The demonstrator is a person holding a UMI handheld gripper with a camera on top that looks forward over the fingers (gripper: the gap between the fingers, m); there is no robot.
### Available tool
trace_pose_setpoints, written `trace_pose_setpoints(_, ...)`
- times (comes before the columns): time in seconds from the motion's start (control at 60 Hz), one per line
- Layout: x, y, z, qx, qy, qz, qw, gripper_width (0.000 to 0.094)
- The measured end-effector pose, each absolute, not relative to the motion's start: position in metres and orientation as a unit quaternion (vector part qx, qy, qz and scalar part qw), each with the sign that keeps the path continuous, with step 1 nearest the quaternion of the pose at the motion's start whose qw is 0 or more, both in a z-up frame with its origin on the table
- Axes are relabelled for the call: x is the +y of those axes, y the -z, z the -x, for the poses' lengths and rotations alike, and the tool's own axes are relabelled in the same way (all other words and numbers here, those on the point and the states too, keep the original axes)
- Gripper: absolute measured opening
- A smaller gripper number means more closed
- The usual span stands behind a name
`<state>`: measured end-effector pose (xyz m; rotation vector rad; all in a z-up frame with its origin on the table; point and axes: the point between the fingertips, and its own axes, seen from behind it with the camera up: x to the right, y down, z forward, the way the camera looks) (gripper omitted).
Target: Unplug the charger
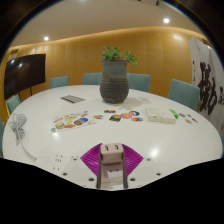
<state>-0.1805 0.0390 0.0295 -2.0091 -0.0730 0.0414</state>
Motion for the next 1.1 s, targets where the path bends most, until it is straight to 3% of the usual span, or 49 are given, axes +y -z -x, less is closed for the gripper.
trace_pose_setpoints(0.2, 0.042, -0.035, 0.181, -0.027, -0.028, 0.834, 0.550, 0.0174)
trace_pose_setpoints(0.35, 0.040, -0.044, 0.181, -0.017, -0.036, 0.824, 0.565, 0.0178)
trace_pose_setpoints(0.45, 0.037, -0.172, 0.169, -0.032, 0.016, 0.724, 0.688, 0.0165)
trace_pose_setpoints(0.567, 0.011, -0.284, 0.172, -0.012, -0.088, 0.698, 0.711, 0.0164)
trace_pose_setpoints(0.65, 0.002, -0.320, 0.154, -0.012, -0.068, 0.680, 0.730, 0.0163)
trace_pose_setpoints(0.717, 0.005, -0.299, 0.128, -0.009, -0.047, 0.696, 0.717, 0.0167)
trace_pose_setpoints(0.95, 0.025, -0.097, 0.059, 0.039, -0.007, 0.828, 0.560, 0.0213)
trace_pose_setpoints(1.1, 0.029, -0.035, 0.032, 0.059, 0.015, 0.854, 0.517, 0.0278)
